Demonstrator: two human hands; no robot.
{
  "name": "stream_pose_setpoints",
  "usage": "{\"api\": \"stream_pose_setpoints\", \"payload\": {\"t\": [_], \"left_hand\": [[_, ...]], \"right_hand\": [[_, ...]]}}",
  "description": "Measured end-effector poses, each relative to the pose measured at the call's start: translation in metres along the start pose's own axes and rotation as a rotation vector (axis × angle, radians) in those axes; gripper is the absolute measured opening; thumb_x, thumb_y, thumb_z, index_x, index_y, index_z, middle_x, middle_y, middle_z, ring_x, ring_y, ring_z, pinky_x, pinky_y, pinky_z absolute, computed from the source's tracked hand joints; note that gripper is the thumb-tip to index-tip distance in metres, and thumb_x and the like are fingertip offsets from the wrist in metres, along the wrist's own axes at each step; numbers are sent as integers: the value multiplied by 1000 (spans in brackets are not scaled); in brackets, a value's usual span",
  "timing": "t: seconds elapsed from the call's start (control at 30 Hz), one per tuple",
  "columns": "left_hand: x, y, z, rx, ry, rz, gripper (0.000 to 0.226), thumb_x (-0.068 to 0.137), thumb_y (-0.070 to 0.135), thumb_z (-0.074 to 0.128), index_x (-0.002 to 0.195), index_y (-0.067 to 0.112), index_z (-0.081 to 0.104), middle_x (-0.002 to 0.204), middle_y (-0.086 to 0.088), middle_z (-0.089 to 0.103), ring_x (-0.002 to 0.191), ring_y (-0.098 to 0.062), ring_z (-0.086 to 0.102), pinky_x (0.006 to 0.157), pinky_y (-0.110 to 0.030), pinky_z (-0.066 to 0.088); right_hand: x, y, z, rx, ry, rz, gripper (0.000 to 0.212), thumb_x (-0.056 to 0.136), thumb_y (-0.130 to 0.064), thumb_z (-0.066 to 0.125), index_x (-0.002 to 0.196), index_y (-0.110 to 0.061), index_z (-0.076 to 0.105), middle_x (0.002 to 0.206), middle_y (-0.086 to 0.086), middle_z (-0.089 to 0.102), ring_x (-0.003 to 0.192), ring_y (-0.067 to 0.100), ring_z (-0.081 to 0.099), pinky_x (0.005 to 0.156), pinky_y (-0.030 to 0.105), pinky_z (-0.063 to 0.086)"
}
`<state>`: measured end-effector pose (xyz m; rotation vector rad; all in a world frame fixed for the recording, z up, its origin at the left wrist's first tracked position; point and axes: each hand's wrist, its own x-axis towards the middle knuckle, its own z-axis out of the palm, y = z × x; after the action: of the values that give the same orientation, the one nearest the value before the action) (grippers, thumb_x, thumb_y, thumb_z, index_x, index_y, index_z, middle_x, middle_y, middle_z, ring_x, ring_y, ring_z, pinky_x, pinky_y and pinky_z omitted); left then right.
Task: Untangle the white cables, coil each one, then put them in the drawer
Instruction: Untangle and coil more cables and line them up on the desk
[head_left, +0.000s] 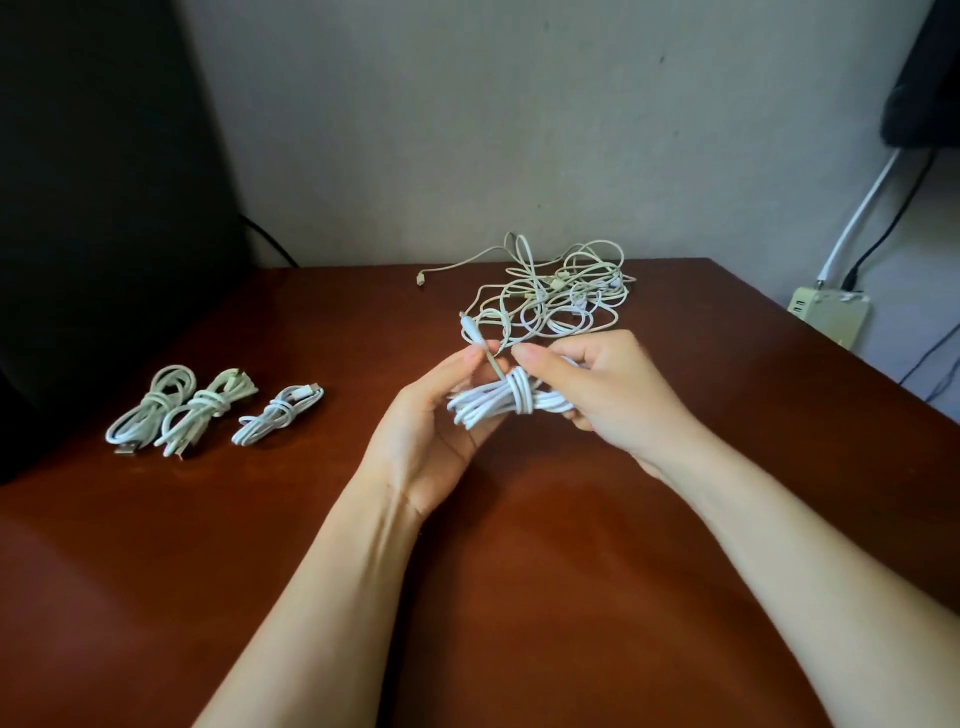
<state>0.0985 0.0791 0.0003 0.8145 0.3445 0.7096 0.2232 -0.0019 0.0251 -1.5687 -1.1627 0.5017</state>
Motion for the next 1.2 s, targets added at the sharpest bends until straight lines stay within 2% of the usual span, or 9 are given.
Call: {"api": "stream_pose_setpoints", "payload": {"t": [0.1,0.27,0.37,0.5,0.73,0.87,0.97,1.07,1.2], "left_hand": [[0,0,0,90,-102,70,16,71,12,69,87,11,73,85,-6,72,82,-16,68,78,-26,57],[2,-10,2,270,-80,192,44,62,-7,77,100,13,69,90,-6,72,86,-17,69,82,-29,57],[2,-10,2,290,-43,230,37,63,5,71,99,14,68,89,-4,71,87,-16,68,76,-27,58],[1,-10,3,365,-29,271,30,69,12,69,98,16,69,92,-7,70,90,-21,68,76,-29,57],[0,-9,3,440,33,318,17,87,-1,61,98,10,68,90,-10,68,83,-19,68,68,-26,56],[1,-10,1,451,46,333,16,89,0,58,95,11,68,95,-17,65,85,-20,67,68,-25,56],[2,-11,-2,489,51,366,16,90,1,58,95,12,69,100,-24,65,89,-25,68,72,-29,56],[2,-10,-2,555,10,406,21,91,-1,57,91,15,69,88,-9,69,84,-20,69,68,-25,55],[1,-9,-1,666,-24,485,25,90,-5,56,89,17,68,75,10,69,73,-4,65,64,-16,50]], "right_hand": [[5,9,-1,-37,98,49,40,88,-36,64,56,-12,66,39,-12,39,37,2,39,42,14,31],[7,16,0,181,88,220,37,91,-31,62,77,4,66,49,-2,41,41,5,33,36,17,22],[6,12,0,390,23,323,30,94,-24,58,75,-2,58,47,-2,38,37,3,28,32,15,16],[8,12,0,483,-56,453,25,96,-23,55,77,-6,54,42,-2,36,32,4,22,29,14,15],[7,13,2,385,-141,339,28,101,-28,43,86,-9,57,44,5,45,32,7,28,32,17,19],[7,13,3,118,-51,196,37,100,-42,40,89,-14,62,56,5,60,44,15,46,41,24,35],[7,14,3,-32,25,85,32,97,-45,41,88,-24,64,73,-3,67,63,11,62,53,27,49],[8,11,-1,141,-61,165,44,95,-50,40,99,-16,68,89,3,72,79,13,67,63,28,54],[7,8,-8,252,-183,261,53,86,-55,48,104,-9,66,91,9,73,74,19,68,65,29,53]]}}
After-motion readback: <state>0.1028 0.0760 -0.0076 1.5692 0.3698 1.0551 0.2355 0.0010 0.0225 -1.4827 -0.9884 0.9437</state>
